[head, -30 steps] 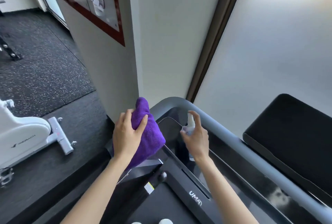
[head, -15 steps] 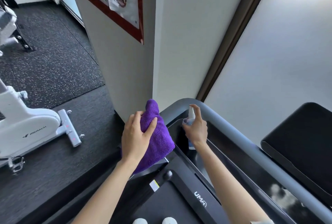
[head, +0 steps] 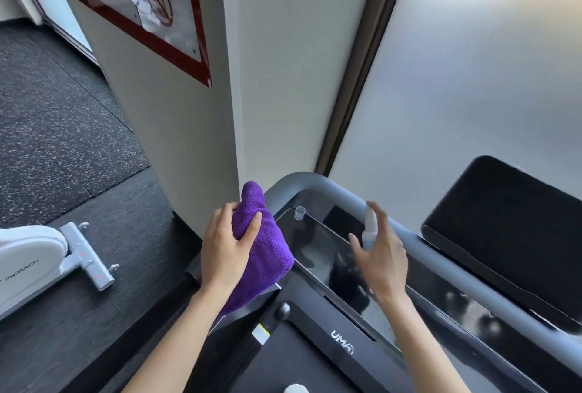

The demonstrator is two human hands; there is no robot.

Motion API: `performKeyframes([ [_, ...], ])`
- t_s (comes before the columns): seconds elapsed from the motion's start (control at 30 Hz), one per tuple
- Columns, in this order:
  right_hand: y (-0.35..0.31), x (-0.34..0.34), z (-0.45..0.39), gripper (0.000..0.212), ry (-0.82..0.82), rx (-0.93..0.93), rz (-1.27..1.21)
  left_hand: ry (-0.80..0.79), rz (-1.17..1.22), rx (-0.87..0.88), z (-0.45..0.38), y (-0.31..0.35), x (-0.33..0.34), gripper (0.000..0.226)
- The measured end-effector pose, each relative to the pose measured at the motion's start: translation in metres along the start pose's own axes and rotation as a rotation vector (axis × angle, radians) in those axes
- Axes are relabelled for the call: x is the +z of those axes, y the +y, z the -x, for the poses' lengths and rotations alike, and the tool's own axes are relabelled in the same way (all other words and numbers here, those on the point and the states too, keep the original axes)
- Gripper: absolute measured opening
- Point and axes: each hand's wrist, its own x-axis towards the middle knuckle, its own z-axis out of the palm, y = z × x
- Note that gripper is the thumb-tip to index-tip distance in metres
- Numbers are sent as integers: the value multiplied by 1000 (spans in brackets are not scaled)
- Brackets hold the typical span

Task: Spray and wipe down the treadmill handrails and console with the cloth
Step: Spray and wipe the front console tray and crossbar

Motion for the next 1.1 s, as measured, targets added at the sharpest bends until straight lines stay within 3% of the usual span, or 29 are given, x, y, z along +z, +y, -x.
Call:
performKeyframes([
  [0.13,25,-48,30,73,117,36,99,-68,46,12,7,2,10,47],
  [0.53,21,-83,79,72,119,191,296,-298,87,89,38,15,43,35],
  [0.87,25,-77,76,69,180,259,221,-253,77,79,45,15,37,37],
  [1.1,47,-98,104,75,211,196,220,-242,76,101,51,23,41,34],
])
